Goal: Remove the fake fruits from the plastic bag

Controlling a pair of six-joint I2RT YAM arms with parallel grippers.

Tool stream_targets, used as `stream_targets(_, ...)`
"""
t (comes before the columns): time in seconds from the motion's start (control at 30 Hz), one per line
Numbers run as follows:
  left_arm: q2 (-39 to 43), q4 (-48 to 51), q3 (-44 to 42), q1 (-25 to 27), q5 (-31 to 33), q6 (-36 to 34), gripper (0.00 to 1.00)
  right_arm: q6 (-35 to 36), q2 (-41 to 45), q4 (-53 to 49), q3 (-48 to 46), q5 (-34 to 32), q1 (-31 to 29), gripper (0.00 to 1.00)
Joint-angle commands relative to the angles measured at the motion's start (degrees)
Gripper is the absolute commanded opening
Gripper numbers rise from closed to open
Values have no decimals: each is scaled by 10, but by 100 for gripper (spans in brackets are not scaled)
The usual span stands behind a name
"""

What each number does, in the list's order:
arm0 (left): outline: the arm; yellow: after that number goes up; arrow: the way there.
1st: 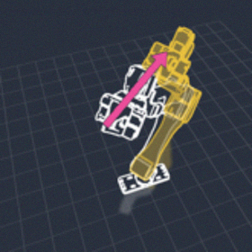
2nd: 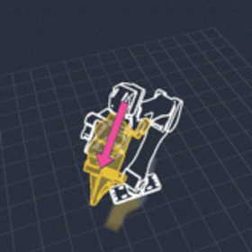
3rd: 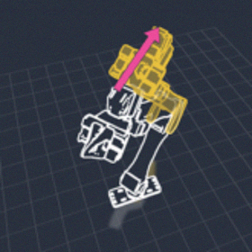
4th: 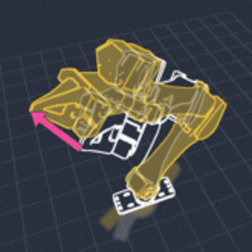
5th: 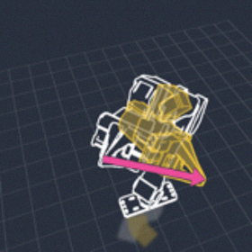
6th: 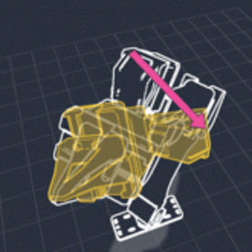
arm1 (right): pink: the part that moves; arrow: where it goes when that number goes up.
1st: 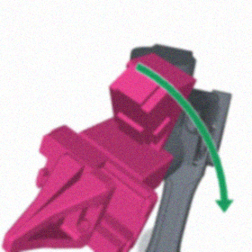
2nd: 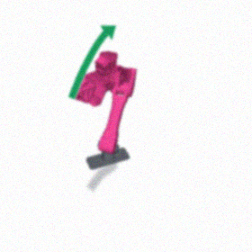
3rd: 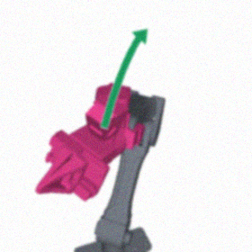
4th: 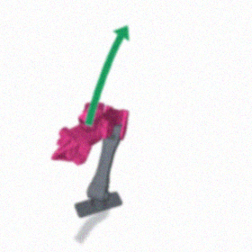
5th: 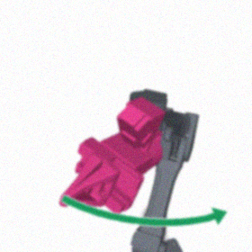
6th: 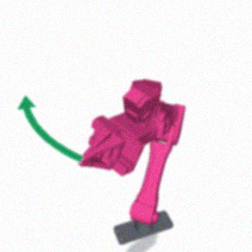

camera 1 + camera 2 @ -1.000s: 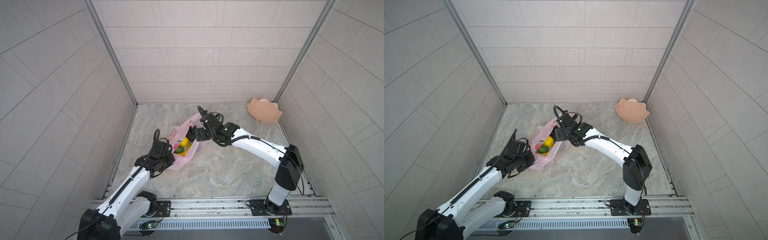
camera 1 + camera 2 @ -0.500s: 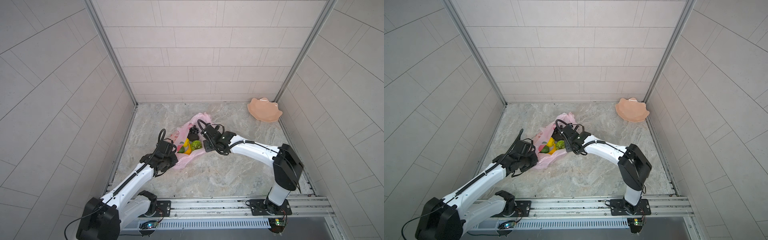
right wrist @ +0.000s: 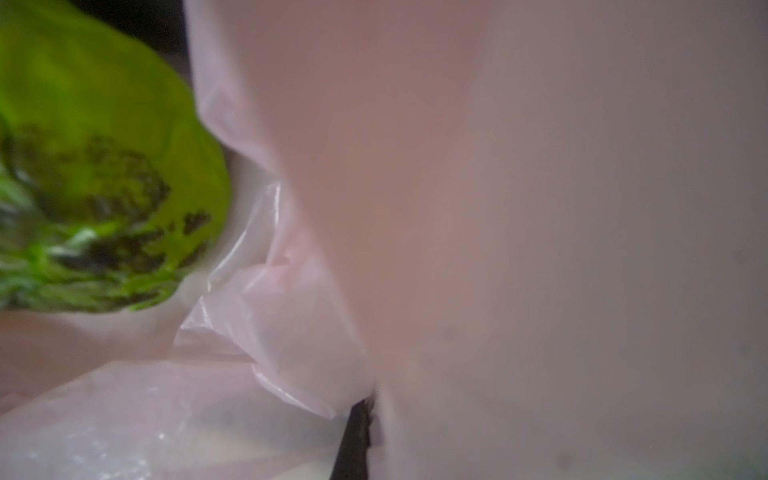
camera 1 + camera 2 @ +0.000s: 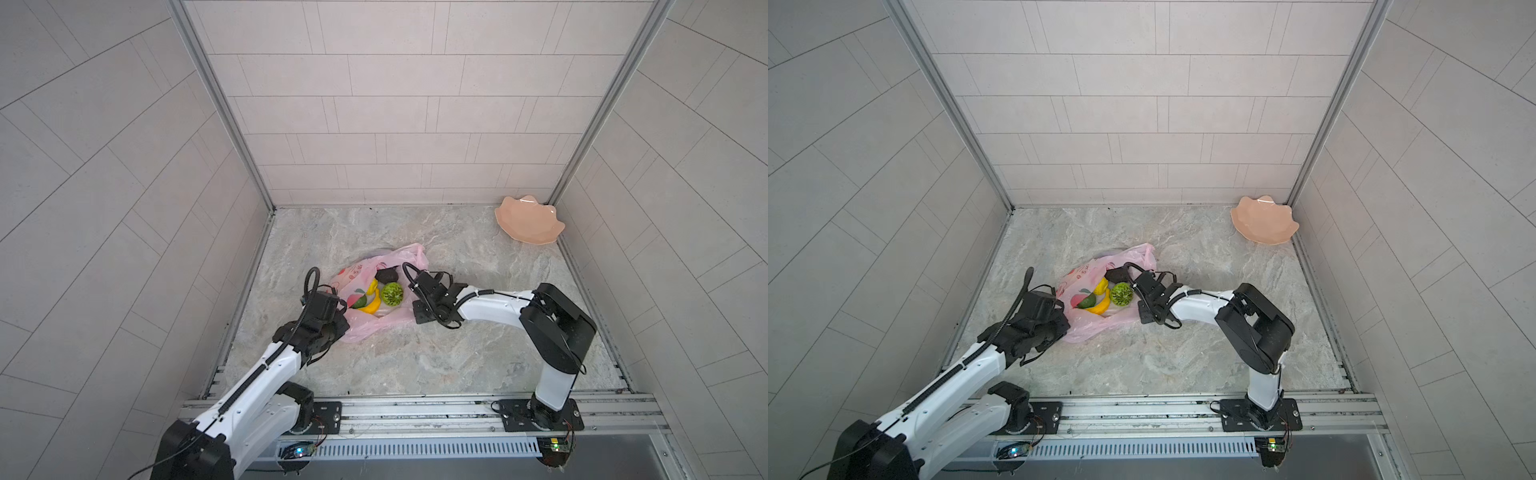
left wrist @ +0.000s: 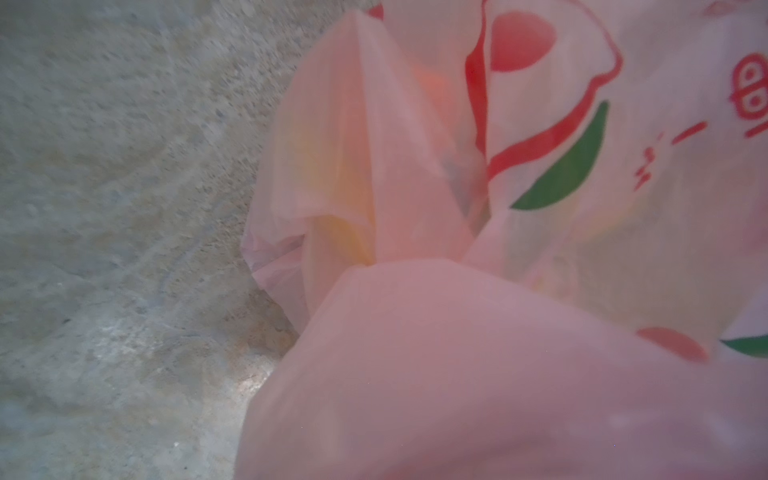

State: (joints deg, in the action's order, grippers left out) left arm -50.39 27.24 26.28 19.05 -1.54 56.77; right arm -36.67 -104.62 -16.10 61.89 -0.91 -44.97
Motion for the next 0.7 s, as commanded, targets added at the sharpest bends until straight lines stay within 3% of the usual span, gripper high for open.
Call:
stream_targets(0.0, 17, 9, -16, -42, 40, -8, 0, 13, -36, 2, 50, -18, 8, 3)
stream_targets(0.23, -33, -55, -3, -183, -47, -24, 0, 58, -153, -32, 238, -1, 14, 2)
stream_targets(0.33, -68, -47, 41, -211, -72, -44, 0, 81, -194, -67, 328, 6, 17, 1)
stream_targets(0.47, -95, -60, 67, -213, -108, -54, 0, 94, -208, -88, 377, 20, 23, 1)
stream_targets(0.67, -105, -69, 57, -158, -122, -72, 2, 88, -146, -60, 299, 36, 51, 3)
